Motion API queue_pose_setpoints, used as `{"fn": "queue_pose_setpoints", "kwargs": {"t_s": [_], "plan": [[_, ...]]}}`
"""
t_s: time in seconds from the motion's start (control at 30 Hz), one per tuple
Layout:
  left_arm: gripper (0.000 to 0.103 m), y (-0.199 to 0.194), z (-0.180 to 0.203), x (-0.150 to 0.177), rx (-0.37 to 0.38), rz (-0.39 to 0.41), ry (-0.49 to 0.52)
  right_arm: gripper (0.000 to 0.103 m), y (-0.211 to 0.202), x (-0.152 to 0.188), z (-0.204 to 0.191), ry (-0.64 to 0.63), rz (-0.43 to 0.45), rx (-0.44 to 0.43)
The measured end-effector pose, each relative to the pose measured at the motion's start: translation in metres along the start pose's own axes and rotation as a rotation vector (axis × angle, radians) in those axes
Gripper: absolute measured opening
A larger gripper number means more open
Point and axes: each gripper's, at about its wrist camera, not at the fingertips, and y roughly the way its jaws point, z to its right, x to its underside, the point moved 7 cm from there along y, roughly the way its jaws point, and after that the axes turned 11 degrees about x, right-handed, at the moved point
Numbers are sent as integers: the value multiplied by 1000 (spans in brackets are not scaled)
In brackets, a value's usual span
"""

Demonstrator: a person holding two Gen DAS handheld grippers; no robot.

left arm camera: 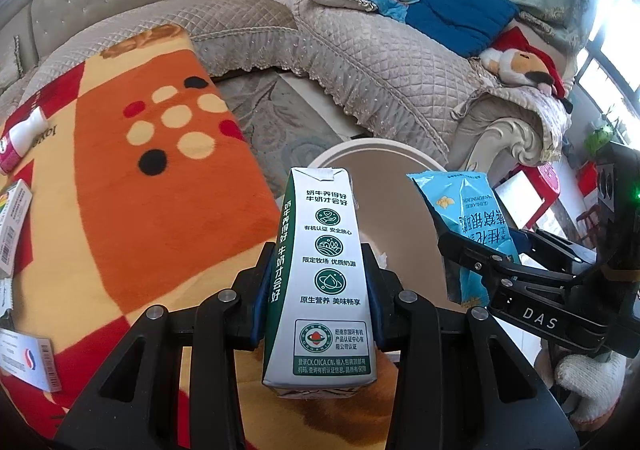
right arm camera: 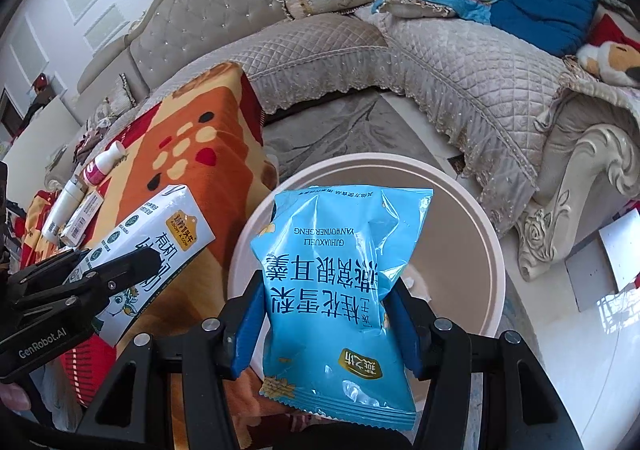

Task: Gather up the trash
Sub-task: 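Carry milk carton and blue bag over the white bin and release both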

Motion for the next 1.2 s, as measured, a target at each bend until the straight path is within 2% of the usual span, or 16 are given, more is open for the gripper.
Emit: {"fn": "queue_pose_setpoints", "kwargs": {"t_s": [0.23, 0.67, 0.77, 0.83, 0.87, 0.97, 1.2], "plan": [[37, 12, 5, -1, 7, -17, -3, 56, 5, 3, 10, 17, -13, 9], [37, 28, 13, -1, 64, -43, -25, 57, 18, 7, 25, 53, -42, 26], [38, 29, 13, 0, 81, -45, -38, 63, 21, 7, 30, 69, -50, 36], [38, 29, 13, -1, 82, -46, -43, 74, 21, 6, 32, 84, -56, 30], [39, 28, 12, -1, 80, -46, -47, 74, 22, 6, 33, 92, -58, 25], [55, 25, 11, -2, 94, -36, -59, 74, 21, 6, 33, 98, -62, 21], [55, 19, 14, -2, 87, -21, -54, 75, 22, 8, 30, 101, -74, 19]]}}
